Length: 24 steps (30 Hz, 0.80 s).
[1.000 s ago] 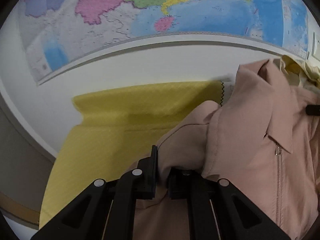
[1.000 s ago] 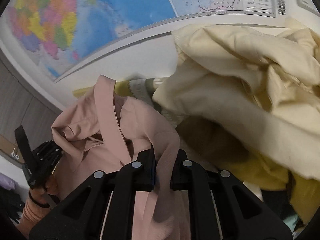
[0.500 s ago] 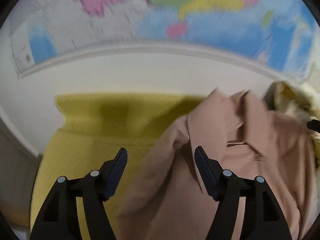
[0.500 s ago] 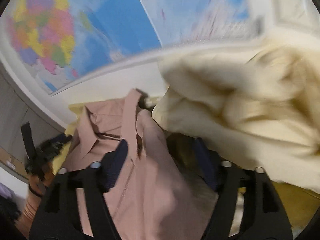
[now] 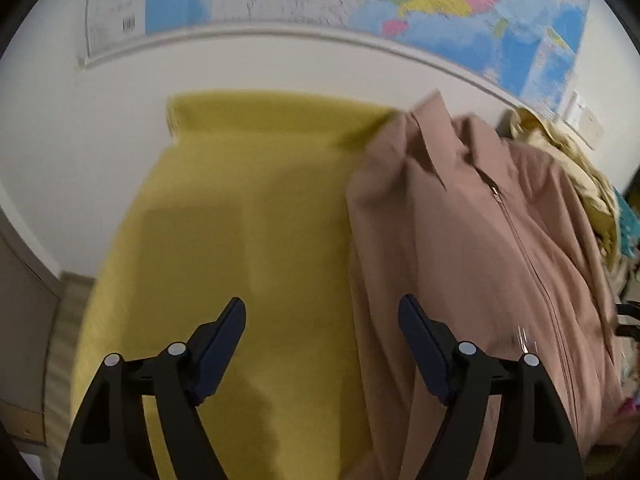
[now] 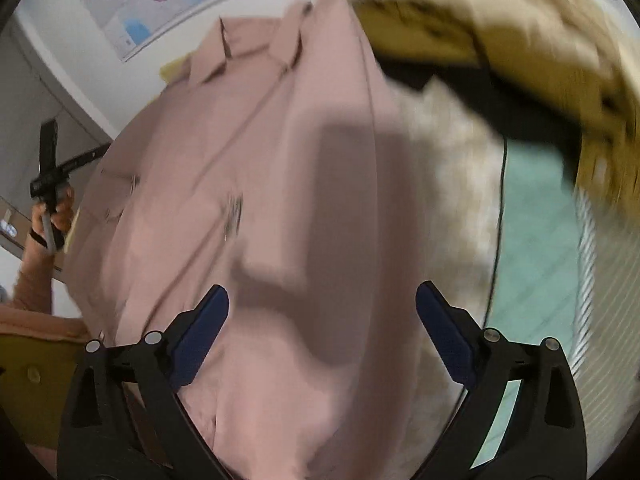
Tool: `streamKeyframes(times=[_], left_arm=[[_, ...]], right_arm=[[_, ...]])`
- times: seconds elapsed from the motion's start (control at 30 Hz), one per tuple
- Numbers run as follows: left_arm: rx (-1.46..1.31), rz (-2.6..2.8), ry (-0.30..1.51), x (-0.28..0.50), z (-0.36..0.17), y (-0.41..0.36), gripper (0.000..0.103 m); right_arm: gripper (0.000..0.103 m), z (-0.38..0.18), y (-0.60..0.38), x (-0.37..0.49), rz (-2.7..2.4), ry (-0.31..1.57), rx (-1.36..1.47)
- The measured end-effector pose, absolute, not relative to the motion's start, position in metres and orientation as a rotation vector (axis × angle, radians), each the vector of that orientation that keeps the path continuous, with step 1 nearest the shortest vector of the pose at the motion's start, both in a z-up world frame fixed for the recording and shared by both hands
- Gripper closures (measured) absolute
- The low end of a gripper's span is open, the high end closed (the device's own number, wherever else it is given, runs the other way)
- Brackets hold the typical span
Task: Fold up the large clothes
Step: 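Lay the pink jacket flat on the yellow blanket and open both grippers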
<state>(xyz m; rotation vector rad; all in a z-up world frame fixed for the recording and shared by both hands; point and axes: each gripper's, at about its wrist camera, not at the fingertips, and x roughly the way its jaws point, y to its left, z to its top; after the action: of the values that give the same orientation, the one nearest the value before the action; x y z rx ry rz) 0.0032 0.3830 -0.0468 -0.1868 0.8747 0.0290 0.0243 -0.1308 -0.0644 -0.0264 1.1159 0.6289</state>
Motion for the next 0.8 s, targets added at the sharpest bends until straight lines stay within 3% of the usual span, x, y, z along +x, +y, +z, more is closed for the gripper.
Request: streamKeyframes(times=[0.03,0.07,0.1,0.2,0.37,0.53,0.57,0.6,0.67,0.8], left_arm=[[-0.184,0.016,0.876,-0.004,-0.05,0.381,0.028],[-0.178,0.0,0.878,-0.01,-0.054,0.376,0.029],[-0.173,-0.011,0.88,-0.012,-0.055,0.372,0.029],[-0.173,-0.055,0.883,-0.015,-0.06,0.362,0.035],[-0.164,-0.087,0.859,-0.017,-0.058,0.355,0.035],[-0.208,-0.04,0.891,-0.023,-0.068,0.37,0.037],[-0.221,-0.034,0.901,-0.026,-0.07,0.373,0.04],[-0.229,-0.035,0.906,-0.028,-0.07,0.375,0.041],[-0.235,-0.054,0.914,-0.038,-0.069,0.373,0.042],[-0.169,-0.138,0.898,-0.049,-0.064,0.347,0.041]], right_arm=[[0.034,-0.07,-0.132,0.021,0.628,1.126,-0.015],[0.071,-0.072,-0.132,0.02,0.636,1.131,-0.004],[0.1,-0.072,-0.133,0.021,0.657,1.138,0.028],[0.099,-0.05,-0.151,0.031,0.6,1.086,0.069],[0.1,0.005,-0.227,0.053,0.4,0.892,0.166],[0.092,-0.022,-0.249,0.09,0.193,0.961,0.186],[0.085,-0.03,-0.245,0.091,0.195,0.981,0.18],[0.061,-0.035,-0.236,0.088,0.174,0.976,0.146],[0.032,-0.032,-0.224,0.079,0.151,0.938,0.105],[0.031,-0.003,-0.205,0.049,0.241,0.799,0.135]])
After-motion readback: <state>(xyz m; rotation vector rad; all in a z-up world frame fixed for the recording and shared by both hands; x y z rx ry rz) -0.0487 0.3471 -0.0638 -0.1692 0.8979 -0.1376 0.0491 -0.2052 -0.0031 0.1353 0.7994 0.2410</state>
